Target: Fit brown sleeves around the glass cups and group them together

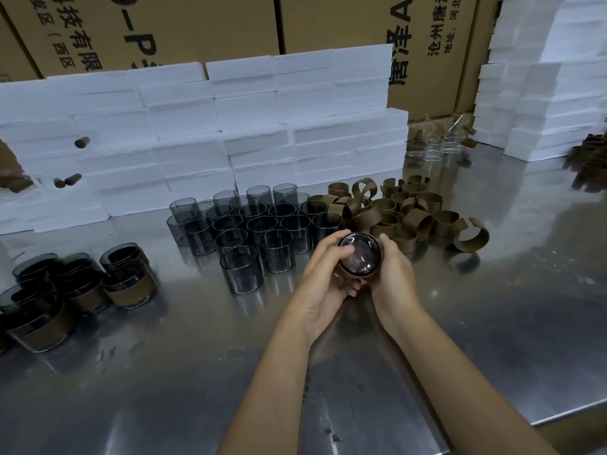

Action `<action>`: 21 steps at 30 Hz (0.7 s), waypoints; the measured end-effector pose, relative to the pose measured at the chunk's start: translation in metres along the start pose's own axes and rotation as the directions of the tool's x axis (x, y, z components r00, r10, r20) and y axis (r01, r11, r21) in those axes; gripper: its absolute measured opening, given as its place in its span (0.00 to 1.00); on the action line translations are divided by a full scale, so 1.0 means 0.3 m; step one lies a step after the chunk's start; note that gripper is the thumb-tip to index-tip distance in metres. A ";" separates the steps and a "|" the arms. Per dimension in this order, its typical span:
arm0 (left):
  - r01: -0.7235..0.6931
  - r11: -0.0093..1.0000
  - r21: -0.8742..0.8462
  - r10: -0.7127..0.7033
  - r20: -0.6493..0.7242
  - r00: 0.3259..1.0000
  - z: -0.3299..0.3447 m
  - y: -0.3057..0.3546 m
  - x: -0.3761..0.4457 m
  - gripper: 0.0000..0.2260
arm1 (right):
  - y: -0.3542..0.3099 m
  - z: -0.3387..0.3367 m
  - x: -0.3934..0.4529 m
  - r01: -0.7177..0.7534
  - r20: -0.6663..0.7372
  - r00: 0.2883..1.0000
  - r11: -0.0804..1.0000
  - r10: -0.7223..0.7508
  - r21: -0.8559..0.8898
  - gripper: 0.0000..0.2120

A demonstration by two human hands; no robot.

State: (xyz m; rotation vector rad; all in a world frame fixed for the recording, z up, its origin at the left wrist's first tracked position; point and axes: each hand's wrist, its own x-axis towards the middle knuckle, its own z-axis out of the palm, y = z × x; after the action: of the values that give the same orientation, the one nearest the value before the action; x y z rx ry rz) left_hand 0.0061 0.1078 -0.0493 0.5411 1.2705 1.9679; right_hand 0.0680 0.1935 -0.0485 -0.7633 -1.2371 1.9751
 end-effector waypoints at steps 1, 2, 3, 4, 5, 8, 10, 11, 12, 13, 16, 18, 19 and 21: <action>-0.004 1.000 0.021 0.004 0.001 1.000 0.004 -0.001 -0.004 0.21 | -0.007 -0.006 0.002 -0.036 -0.013 0.999 0.998 0.037 0.053 0.16; -0.012 0.999 0.041 0.012 0.000 1.000 0.006 0.000 -0.006 0.21 | -0.013 -0.009 0.001 -0.066 0.005 0.998 0.995 0.066 0.078 0.16; -0.019 0.999 0.047 0.020 -0.008 1.000 0.009 0.002 -0.008 0.21 | -0.018 -0.011 -0.002 -0.095 0.037 0.995 0.991 0.092 0.097 0.17; -0.017 0.999 0.044 0.018 -0.023 1.000 0.012 0.006 -0.008 0.22 | -0.020 -0.015 -0.004 -0.115 0.067 0.992 0.987 0.108 0.116 0.18; 0.001 0.999 0.041 0.001 -0.047 0.999 0.017 0.012 -0.010 0.24 | -0.021 -0.017 -0.003 -0.130 0.080 0.990 0.982 0.119 0.140 0.18; 0.057 0.997 0.054 -0.045 -0.198 0.979 0.026 0.027 -0.012 0.26 | -0.033 -0.020 -0.012 -0.174 0.099 0.982 0.968 0.158 0.181 0.13; 0.049 0.993 0.111 -0.021 -0.237 0.971 0.034 0.018 -0.014 0.20 | -0.031 -0.019 -0.019 -0.176 0.115 0.981 0.971 0.159 0.158 0.14; 0.042 0.990 0.132 -0.009 -0.240 0.971 0.039 0.012 -0.018 0.18 | -0.028 -0.019 -0.021 -0.175 0.122 0.980 0.972 0.156 0.158 0.15; 0.034 0.989 0.145 0.003 -0.243 0.970 0.046 0.008 -0.021 0.18 | -0.028 -0.018 -0.023 -0.173 0.128 0.980 0.970 0.152 0.169 0.16; 0.022 0.989 0.148 0.015 -0.249 0.968 0.053 0.005 -0.022 0.18 | -0.029 -0.019 -0.027 -0.170 0.131 0.980 0.968 0.147 0.186 0.16; -0.011 0.984 0.177 0.064 -0.294 0.954 0.064 -0.005 -0.020 0.18 | -0.042 -0.021 -0.034 -0.164 0.121 0.983 0.961 0.140 0.224 0.12; -0.035 0.982 0.184 0.092 -0.309 0.947 0.068 -0.007 -0.022 0.17 | -0.050 -0.019 -0.040 -0.161 0.110 0.984 0.960 0.139 0.228 0.12; -0.049 0.985 0.166 0.099 -0.310 0.946 0.068 -0.006 -0.026 0.17 | -0.052 -0.018 -0.042 -0.158 0.113 0.984 0.962 0.136 0.222 0.15; -0.074 0.988 0.138 0.114 -0.302 0.947 0.063 -0.001 -0.030 0.16 | -0.055 -0.014 -0.049 -0.160 0.130 0.982 0.966 0.135 0.201 0.19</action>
State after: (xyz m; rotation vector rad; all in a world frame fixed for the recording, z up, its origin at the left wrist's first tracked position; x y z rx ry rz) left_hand 0.0248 0.1125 -0.0413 0.3675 1.5959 2.1228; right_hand 0.0839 0.1894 -0.0333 -0.6586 -1.0375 2.2578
